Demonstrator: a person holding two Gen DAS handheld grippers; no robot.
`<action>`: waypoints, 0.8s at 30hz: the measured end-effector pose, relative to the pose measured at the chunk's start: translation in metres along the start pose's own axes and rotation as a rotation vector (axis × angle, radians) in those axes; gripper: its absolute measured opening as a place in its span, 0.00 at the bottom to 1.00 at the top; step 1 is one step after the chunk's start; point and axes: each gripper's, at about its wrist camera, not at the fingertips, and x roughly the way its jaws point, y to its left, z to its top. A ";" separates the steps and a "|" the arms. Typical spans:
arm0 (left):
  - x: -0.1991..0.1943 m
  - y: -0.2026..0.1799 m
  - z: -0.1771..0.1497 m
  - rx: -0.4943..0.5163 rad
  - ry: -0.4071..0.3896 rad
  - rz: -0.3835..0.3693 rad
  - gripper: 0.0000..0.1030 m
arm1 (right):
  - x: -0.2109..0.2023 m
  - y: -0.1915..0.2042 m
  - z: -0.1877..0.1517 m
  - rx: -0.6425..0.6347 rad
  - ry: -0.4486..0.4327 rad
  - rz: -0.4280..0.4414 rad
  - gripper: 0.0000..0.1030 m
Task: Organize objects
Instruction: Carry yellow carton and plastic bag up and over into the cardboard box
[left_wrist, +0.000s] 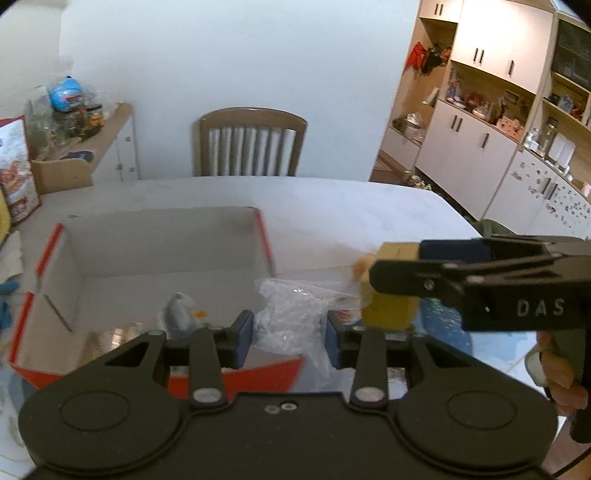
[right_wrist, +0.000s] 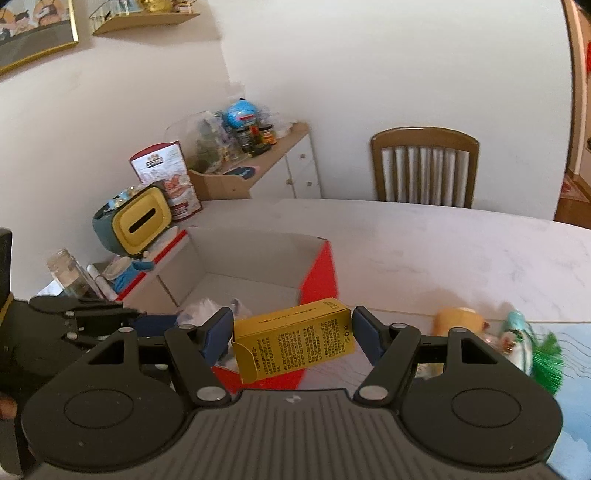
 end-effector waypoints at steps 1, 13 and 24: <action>-0.002 0.007 0.002 -0.007 -0.006 0.010 0.37 | 0.003 0.005 0.001 -0.006 0.002 0.003 0.68; 0.003 0.078 0.028 -0.027 -0.007 0.102 0.37 | 0.048 0.056 0.017 -0.063 0.040 0.027 0.68; 0.038 0.123 0.027 -0.015 0.061 0.153 0.37 | 0.098 0.083 0.018 -0.107 0.104 -0.005 0.68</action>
